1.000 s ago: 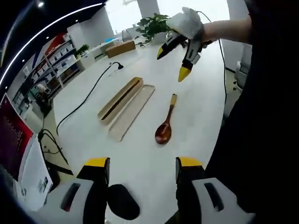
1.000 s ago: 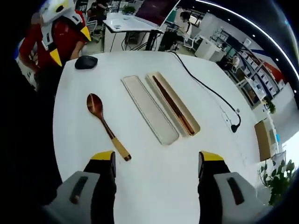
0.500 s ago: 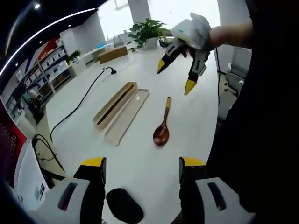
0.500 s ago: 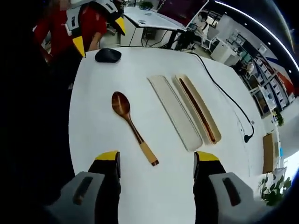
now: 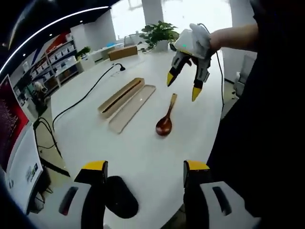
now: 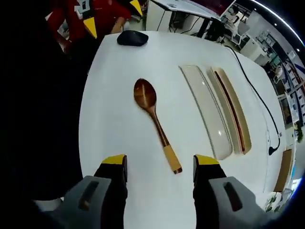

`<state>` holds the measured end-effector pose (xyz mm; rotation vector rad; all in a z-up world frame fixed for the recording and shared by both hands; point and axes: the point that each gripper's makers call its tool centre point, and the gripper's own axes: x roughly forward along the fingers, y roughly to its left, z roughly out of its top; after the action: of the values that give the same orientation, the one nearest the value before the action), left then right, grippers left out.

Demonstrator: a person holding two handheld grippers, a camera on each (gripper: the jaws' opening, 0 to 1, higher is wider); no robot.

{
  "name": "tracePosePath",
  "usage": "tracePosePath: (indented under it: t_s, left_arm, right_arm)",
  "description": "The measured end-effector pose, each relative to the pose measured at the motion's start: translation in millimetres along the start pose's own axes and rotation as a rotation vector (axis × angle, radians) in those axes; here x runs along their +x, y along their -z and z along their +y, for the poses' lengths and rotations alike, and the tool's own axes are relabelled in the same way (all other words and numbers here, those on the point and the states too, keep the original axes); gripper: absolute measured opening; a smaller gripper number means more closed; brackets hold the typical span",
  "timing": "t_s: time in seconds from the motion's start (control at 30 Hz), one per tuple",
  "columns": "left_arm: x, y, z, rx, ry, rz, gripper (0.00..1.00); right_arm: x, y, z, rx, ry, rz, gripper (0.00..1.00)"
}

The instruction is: Arrange the utensils inside the cutlery case until each visible utensil rests in its matching compartment.

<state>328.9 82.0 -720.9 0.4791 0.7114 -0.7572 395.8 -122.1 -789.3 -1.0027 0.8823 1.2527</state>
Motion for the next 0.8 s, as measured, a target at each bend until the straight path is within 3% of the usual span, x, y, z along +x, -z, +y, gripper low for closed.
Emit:
tracePosePath:
  t_s: [0.17, 0.3, 0.37, 0.4, 0.57, 0.8]
  left_arm:
    - [5.9, -16.5, -3.7, 0.0, -0.014, 0.007, 0.68]
    - [6.5, -40.9, -4.2, -0.013, -0.044, -0.022, 0.68]
    - [5.9, -45.4, -5.6, 0.006, -0.057, -0.019, 0.68]
    - [5.2, -45.4, -5.3, 0.005, -0.062, -0.019, 0.68]
    - [4.7, -34.9, -6.1, -0.007, -0.077, 0.026, 0.68]
    - [6.9, -41.8, -7.5, -0.006, -0.078, 0.025, 0.67]
  right_arm:
    - [15.1, -6.1, 5.6, -0.055, -0.073, -0.013, 0.51]
    - [28.4, -8.1, 10.2, -0.118, -0.132, -0.012, 0.47]
    - [32.1, -3.0, 12.2, -0.223, -0.161, 0.036, 0.42]
    - [33.4, -3.7, 11.6, -0.261, -0.164, 0.038, 0.41]
    - [38.3, -8.6, 9.7, -0.238, -0.201, 0.033, 0.4]
    - [40.0, -14.4, 8.4, -0.277, -0.214, 0.035, 0.4]
